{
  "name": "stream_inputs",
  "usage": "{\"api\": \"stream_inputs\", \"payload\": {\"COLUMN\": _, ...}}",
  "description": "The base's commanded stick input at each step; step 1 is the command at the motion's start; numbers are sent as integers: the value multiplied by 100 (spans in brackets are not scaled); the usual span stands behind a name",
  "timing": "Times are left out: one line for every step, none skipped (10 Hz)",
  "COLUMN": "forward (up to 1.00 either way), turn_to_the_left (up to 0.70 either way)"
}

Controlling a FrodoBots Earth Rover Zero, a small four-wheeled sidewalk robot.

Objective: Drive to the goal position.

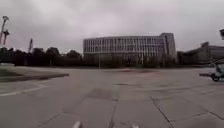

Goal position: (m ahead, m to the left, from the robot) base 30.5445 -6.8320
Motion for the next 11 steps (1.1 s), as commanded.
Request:
{"api": "stream_inputs", "payload": {"forward": 70, "turn_to_the_left": -5}}
{"api": "stream_inputs", "payload": {"forward": 70, "turn_to_the_left": -15}}
{"api": "stream_inputs", "payload": {"forward": 70, "turn_to_the_left": -10}}
{"api": "stream_inputs", "payload": {"forward": 70, "turn_to_the_left": 0}}
{"api": "stream_inputs", "payload": {"forward": 70, "turn_to_the_left": 0}}
{"api": "stream_inputs", "payload": {"forward": 70, "turn_to_the_left": 0}}
{"api": "stream_inputs", "payload": {"forward": 70, "turn_to_the_left": 0}}
{"api": "stream_inputs", "payload": {"forward": 70, "turn_to_the_left": 0}}
{"api": "stream_inputs", "payload": {"forward": 70, "turn_to_the_left": 0}}
{"api": "stream_inputs", "payload": {"forward": 70, "turn_to_the_left": 0}}
{"api": "stream_inputs", "payload": {"forward": 70, "turn_to_the_left": 0}}
